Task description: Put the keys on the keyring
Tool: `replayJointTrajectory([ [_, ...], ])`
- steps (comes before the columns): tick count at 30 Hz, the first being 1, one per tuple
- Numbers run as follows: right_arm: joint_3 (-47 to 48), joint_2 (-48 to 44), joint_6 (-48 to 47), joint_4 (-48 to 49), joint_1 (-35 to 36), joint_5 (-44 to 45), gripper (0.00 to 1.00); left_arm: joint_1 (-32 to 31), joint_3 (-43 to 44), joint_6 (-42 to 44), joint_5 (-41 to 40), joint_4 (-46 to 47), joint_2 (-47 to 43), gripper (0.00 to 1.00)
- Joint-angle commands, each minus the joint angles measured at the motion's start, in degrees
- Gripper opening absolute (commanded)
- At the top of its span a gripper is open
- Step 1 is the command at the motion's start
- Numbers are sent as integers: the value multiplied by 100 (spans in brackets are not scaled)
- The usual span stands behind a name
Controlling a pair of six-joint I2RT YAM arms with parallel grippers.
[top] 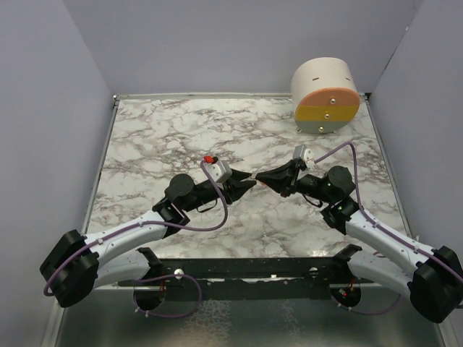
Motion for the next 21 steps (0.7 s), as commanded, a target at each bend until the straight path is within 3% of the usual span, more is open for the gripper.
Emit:
replayJointTrajectory([
  [1,40,-48,44,173,16,-86,1,31,82,27,195,401,-32,30],
  [15,64,59,52,184,17,-46,1,33,-5,1,231,592,-153,1],
  [21,105,120,69,151,17,-13,1,33,-31,-25,229,601,-226,0],
])
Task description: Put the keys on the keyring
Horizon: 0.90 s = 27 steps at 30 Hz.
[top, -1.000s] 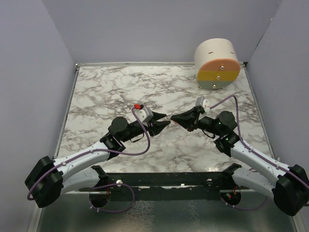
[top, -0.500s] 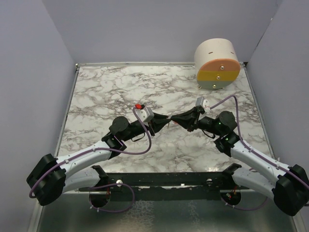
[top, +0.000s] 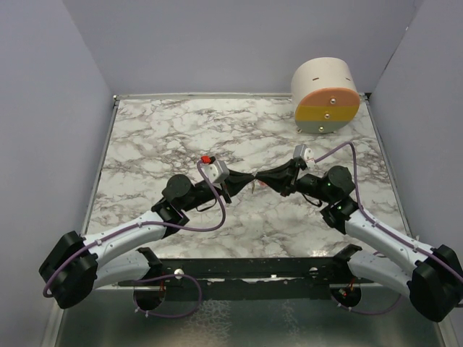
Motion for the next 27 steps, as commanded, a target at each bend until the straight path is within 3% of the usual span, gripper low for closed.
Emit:
replayJointTrajectory([
  [1,117,86,30,13,14,25,1,-3,-23,-37,136,347,-188,0],
  [3,157,91,18,-81,19,147,6,-2,13,-110,-42,268,-203,0],
  [7,156,-33,-37,-220,19,474,26,-3,339,-285,-591,-436,-197,0],
  [16,-128,-693,-364,-520,17,1626,44,5,1345,-544,-1289,-2342,-63,0],
  [27,-19,-55,-591,-238,19,792,58,8,2503,-825,-1267,-3932,371,0],
])
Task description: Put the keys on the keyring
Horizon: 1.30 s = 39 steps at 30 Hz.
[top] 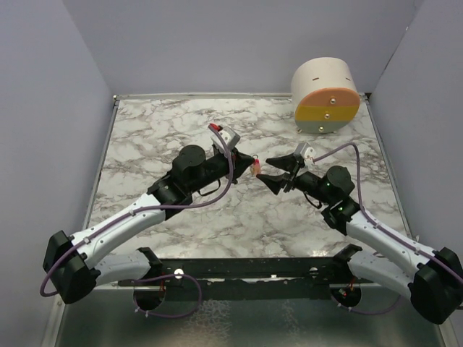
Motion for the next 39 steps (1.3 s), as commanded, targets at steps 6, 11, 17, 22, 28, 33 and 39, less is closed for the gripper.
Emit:
replayJointTrajectory([
  [6,-44,308,-48,391,17,-455,59,10,877,-333,16,-1303,518,0],
  [11,-59,477,100,633,17,-584,60,5,1255,-405,164,-1689,795,0],
  [17,-91,734,240,888,17,-425,60,-4,1407,-535,444,-1780,948,0],
  [22,-190,904,461,1236,17,-102,60,-42,1423,-607,534,-1810,1019,0],
  [28,-132,975,712,957,17,979,60,-74,1415,-621,449,-1918,1005,0],
  [33,-192,765,741,753,14,1636,60,-69,1421,-646,473,-2078,995,0],
  [39,-188,684,682,557,17,2126,60,-83,1419,-657,512,-2357,1001,0],
])
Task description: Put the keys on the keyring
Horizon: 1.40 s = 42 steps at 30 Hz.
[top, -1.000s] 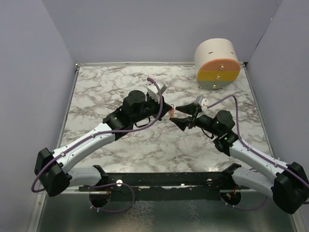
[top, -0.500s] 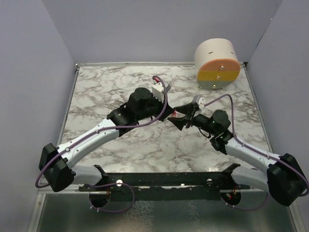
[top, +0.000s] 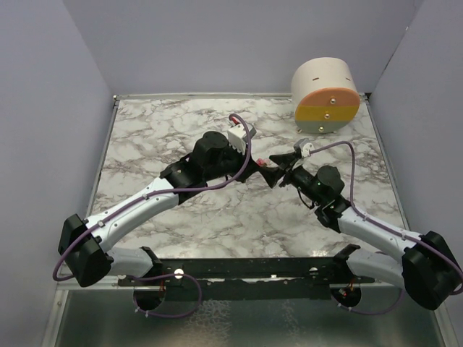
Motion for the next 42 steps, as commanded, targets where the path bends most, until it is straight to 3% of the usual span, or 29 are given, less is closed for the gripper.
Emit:
replayJointTrajectory([
  [1,-26,-143,-28,-45,-42,891,60,-46,129,-95,218,-486,-4,0],
  [22,-94,-612,-177,-300,-43,1095,59,-64,362,-30,231,-980,206,0],
  [37,-1,-663,-496,-553,-43,613,56,-21,1742,572,-190,-2190,1003,0],
  [42,-122,-825,-566,-434,-47,508,43,68,2218,729,-150,-2593,1253,0],
])
